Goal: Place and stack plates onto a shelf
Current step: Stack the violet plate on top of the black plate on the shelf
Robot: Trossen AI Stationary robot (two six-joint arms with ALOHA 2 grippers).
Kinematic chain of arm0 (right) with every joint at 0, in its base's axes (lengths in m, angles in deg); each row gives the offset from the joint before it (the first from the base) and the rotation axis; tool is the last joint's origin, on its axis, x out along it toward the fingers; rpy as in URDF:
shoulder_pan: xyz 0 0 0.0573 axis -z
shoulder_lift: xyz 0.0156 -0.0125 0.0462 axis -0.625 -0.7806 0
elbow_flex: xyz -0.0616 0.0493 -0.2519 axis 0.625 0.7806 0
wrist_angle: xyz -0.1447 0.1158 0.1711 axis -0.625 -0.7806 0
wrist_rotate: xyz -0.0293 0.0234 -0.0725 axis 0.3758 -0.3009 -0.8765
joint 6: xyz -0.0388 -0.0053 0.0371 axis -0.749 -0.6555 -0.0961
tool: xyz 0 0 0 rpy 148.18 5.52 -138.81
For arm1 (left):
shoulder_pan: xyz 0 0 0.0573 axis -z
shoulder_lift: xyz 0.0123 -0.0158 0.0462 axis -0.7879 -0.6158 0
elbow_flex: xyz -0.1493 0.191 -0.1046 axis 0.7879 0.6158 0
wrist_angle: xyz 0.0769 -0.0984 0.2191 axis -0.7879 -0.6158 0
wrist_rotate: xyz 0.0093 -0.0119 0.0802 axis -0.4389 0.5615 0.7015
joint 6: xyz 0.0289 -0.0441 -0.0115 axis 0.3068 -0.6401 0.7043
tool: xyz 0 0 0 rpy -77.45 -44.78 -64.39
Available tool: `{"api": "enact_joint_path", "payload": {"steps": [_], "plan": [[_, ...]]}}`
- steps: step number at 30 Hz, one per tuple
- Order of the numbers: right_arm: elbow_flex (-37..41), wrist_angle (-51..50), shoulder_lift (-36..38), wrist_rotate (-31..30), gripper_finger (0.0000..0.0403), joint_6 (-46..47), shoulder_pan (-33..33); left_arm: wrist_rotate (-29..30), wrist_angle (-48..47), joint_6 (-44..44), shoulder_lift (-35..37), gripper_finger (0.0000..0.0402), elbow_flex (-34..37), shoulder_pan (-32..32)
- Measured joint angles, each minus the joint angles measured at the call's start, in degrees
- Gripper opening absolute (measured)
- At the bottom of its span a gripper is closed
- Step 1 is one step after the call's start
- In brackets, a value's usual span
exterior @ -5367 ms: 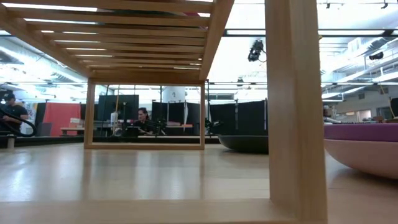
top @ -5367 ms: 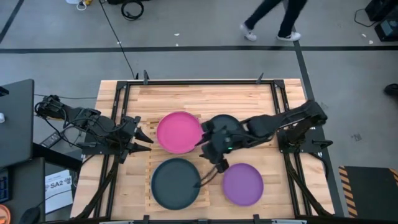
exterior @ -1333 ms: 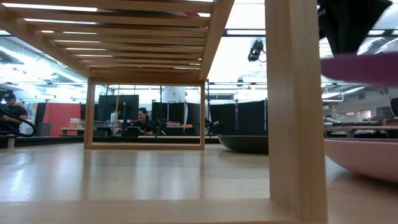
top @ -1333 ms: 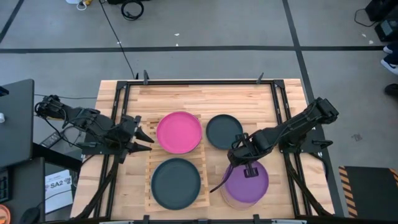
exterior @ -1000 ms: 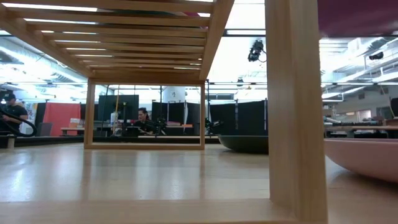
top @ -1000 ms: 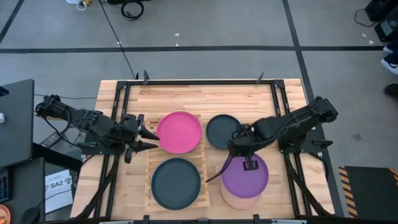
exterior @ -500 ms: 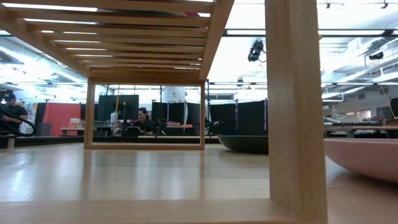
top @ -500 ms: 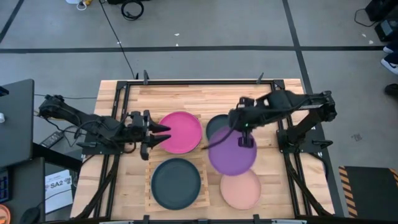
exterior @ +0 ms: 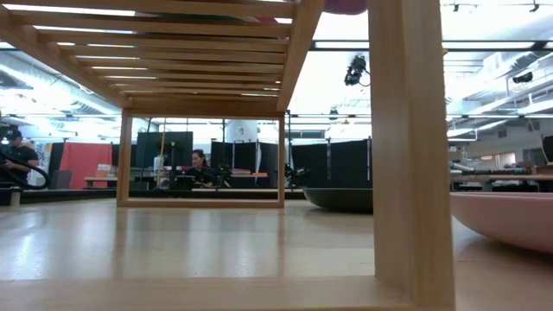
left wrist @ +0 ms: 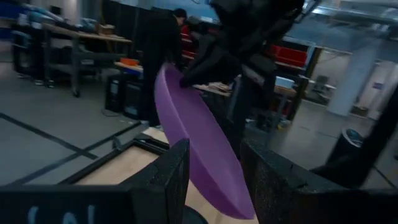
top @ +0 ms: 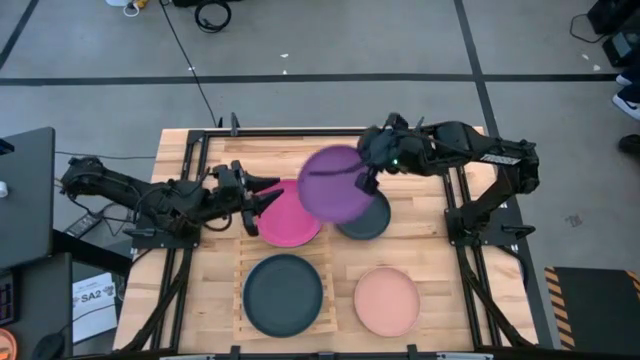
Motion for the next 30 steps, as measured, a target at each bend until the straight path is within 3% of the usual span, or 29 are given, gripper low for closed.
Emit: {"api": "enact_joint_path", "payload": {"steps": [6, 13, 30], "plan": [[0.0, 8.1, 0.0, -6.3, 0.0014, -2.3, 2.1, 0.8, 0.0, 0.0, 0.0, 0.0151, 0.0, -4.4], [0.6, 16.1, -0.4, -6.5, 0.0014, -2.8, 3.8, 1.9, 0.0, 0.0, 0.0, 0.0151, 0.0, -8.9], [0.7, 19.8, -2.6, -8.5, 0.0014, -2.5, 4.5, 1.9, -0.1, -0.6, 0.1, 0.0139, 0.0, -15.1]]}}
